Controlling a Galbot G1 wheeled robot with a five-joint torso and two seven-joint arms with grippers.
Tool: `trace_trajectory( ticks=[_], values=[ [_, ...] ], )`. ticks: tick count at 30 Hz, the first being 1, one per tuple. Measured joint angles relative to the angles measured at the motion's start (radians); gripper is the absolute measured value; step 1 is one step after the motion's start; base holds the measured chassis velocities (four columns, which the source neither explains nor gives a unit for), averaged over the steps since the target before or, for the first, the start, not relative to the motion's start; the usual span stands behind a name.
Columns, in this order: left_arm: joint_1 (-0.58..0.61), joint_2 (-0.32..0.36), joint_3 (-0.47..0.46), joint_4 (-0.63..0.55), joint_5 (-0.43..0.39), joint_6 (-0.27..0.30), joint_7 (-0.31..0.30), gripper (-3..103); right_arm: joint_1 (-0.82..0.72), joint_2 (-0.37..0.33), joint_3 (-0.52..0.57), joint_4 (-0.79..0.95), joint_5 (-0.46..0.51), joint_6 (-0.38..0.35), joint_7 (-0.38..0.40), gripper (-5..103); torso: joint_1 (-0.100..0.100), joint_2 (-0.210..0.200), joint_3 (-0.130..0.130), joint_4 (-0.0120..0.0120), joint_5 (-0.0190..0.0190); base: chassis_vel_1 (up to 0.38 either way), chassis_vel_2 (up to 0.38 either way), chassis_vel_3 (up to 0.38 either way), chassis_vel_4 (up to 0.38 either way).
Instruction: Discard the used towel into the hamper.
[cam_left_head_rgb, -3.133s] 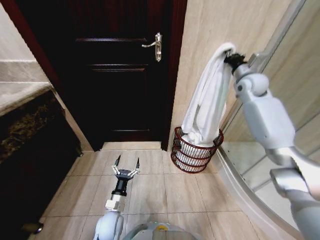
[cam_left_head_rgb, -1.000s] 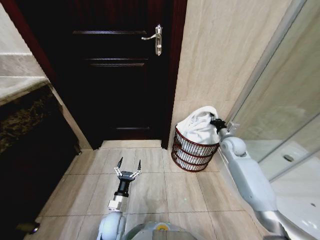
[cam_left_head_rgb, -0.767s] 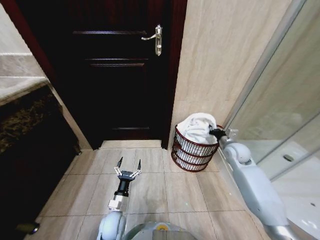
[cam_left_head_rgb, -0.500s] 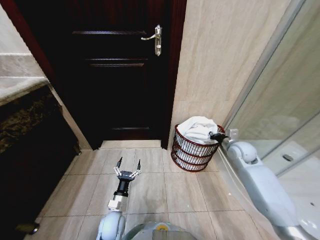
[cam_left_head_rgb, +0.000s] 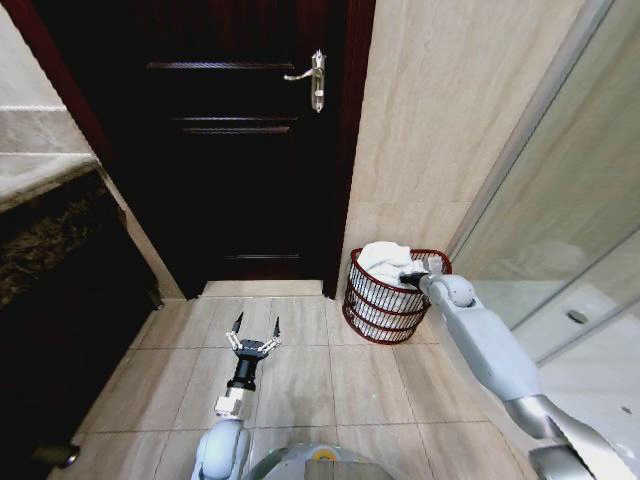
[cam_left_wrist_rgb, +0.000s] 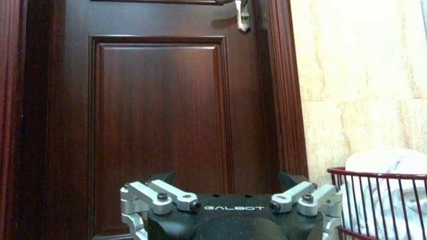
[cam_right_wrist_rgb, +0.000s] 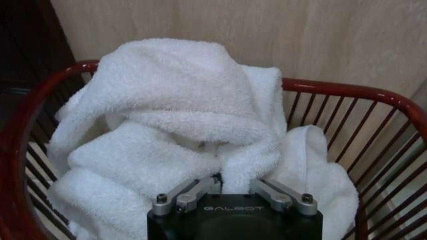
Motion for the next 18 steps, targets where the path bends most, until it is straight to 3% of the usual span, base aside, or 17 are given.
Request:
trace_trajectory(
  ticks=[1, 3, 8, 9, 10, 14, 15, 17, 18],
  values=[
    [0.000, 0.000, 0.000, 0.000, 0.000, 0.000, 0.000, 100, 0.000, 0.000, 0.000, 0.000, 0.000, 0.000, 0.000, 8, 0.000, 0.000, 0.000, 0.0000, 0.0000, 0.000, 0.000, 0.000, 0.000],
    [-0.007, 0.000, 0.000, 0.007, 0.000, 0.001, 0.000, 100, -0.001, -0.006, 0.015, 0.035, 0.008, 0.004, 0.002, 19, 0.000, 0.000, 0.000, 0.0000, 0.0003, 0.000, 0.000, 0.000, 0.000],
    [-0.026, 0.000, 0.006, 0.023, -0.001, 0.001, -0.001, 100, -0.056, -0.052, 0.055, 0.244, 0.070, 0.010, 0.098, 35, 0.000, 0.000, 0.000, 0.0006, -0.0005, 0.000, 0.000, 0.000, 0.000],
    [-0.026, 0.000, 0.006, 0.023, -0.001, 0.001, -0.001, 100, -0.056, -0.052, 0.055, 0.244, 0.070, 0.010, 0.098, 35, 0.000, 0.000, 0.000, 0.0006, -0.0005, 0.000, 0.000, 0.000, 0.000],
    [-0.029, 0.000, 0.010, 0.024, -0.001, 0.001, -0.001, 100, -0.098, -0.072, 0.070, 0.317, 0.063, 0.013, 0.122, 45, 0.000, 0.000, 0.000, 0.0002, -0.0001, 0.000, 0.000, 0.000, 0.000],
    [-0.030, 0.000, 0.012, 0.023, -0.007, 0.003, -0.002, 100, -0.169, -0.096, 0.098, 0.415, 0.040, 0.012, 0.162, 56, 0.000, 0.000, 0.000, -0.0002, -0.0001, 0.000, 0.000, 0.000, 0.000],
    [-0.030, 0.000, 0.012, 0.021, -0.011, 0.003, -0.002, 100, -0.186, -0.102, 0.104, 0.437, 0.030, 0.022, 0.177, 56, 0.000, 0.000, 0.000, -0.0003, 0.0000, 0.000, 0.000, 0.000, 0.000],
    [-0.024, 0.000, 0.010, 0.015, -0.024, 0.003, -0.007, 100, -0.237, -0.099, 0.132, 0.493, -0.006, 0.124, 0.226, 73, 0.000, 0.000, 0.000, 0.0003, -0.0001, 0.000, 0.000, 0.000, 0.000],
    [-0.024, 0.000, 0.010, 0.015, -0.024, 0.003, -0.007, 100, -0.237, -0.099, 0.132, 0.493, -0.006, 0.124, 0.226, 73, 0.000, 0.000, 0.000, 0.0003, -0.0001, 0.000, 0.000, 0.000, 0.000]
  ],
)
